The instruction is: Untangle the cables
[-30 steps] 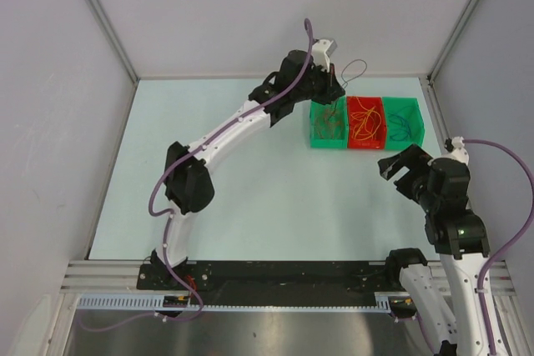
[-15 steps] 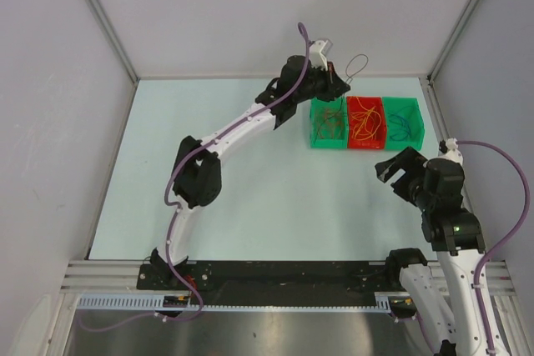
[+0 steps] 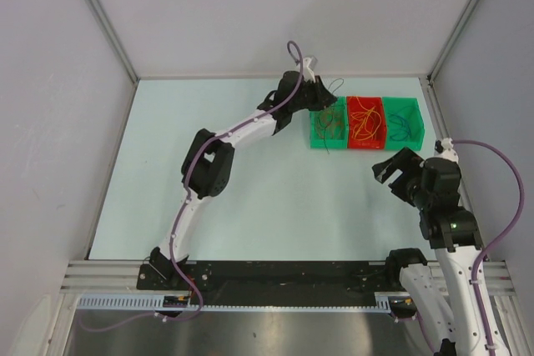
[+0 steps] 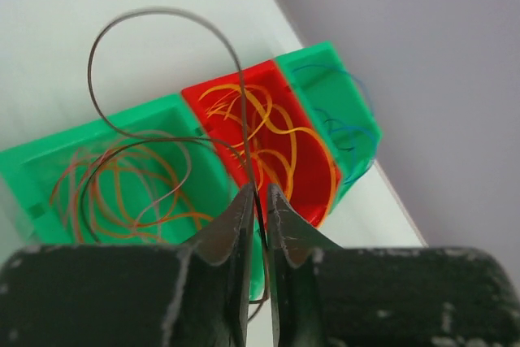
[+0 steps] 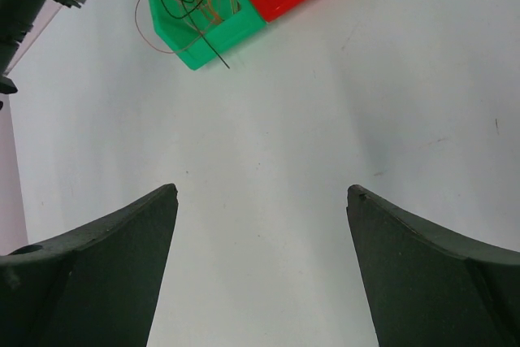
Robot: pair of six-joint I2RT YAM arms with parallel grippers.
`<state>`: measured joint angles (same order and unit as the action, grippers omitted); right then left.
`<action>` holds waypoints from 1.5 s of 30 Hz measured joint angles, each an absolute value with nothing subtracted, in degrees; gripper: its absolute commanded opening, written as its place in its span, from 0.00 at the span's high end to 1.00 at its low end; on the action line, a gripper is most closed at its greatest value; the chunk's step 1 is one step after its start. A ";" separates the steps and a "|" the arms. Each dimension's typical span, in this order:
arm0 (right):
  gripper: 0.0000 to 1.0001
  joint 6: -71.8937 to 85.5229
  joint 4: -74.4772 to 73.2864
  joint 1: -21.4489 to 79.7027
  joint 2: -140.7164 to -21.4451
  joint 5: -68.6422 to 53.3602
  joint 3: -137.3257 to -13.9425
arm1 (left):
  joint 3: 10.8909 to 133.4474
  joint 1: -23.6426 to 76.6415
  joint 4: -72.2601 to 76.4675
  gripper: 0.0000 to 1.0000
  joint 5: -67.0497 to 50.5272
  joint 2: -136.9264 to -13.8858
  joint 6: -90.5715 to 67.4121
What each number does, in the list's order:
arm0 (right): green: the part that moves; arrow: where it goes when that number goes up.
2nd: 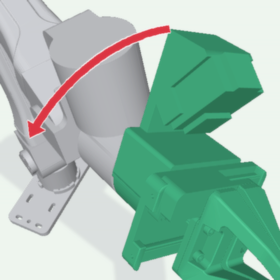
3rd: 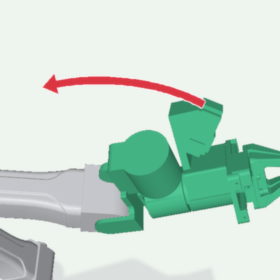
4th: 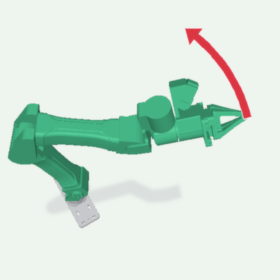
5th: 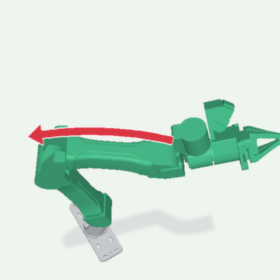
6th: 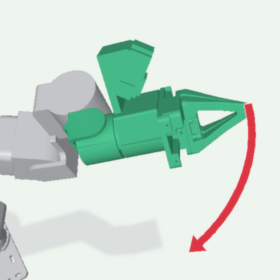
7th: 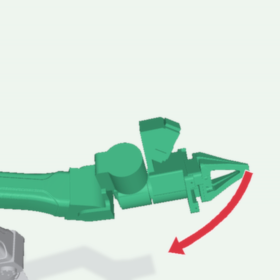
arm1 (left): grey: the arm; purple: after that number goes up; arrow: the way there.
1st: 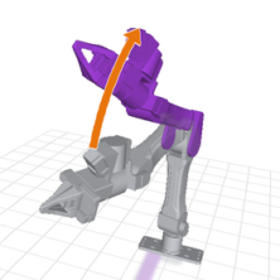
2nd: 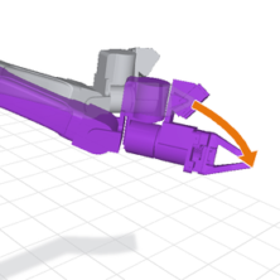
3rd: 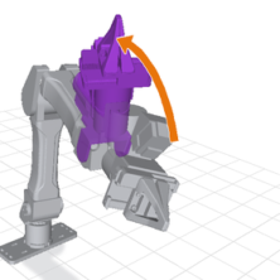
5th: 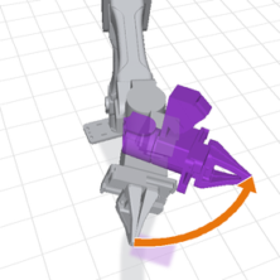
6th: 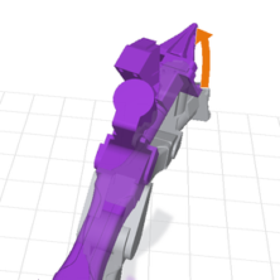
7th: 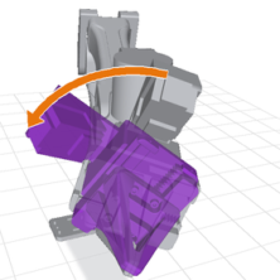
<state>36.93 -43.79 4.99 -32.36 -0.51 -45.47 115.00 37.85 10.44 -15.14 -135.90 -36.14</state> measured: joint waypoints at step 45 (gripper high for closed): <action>0.13 37.32 -44.03 5.93 -31.11 -1.83 -44.29 | 83.90 33.17 2.50 0.43 -9.15 -107.24 -38.02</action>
<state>37.32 -44.03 5.93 -31.11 -1.83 -44.29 83.90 33.17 2.50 -9.15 -107.24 -38.02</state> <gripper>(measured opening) 0.872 0.571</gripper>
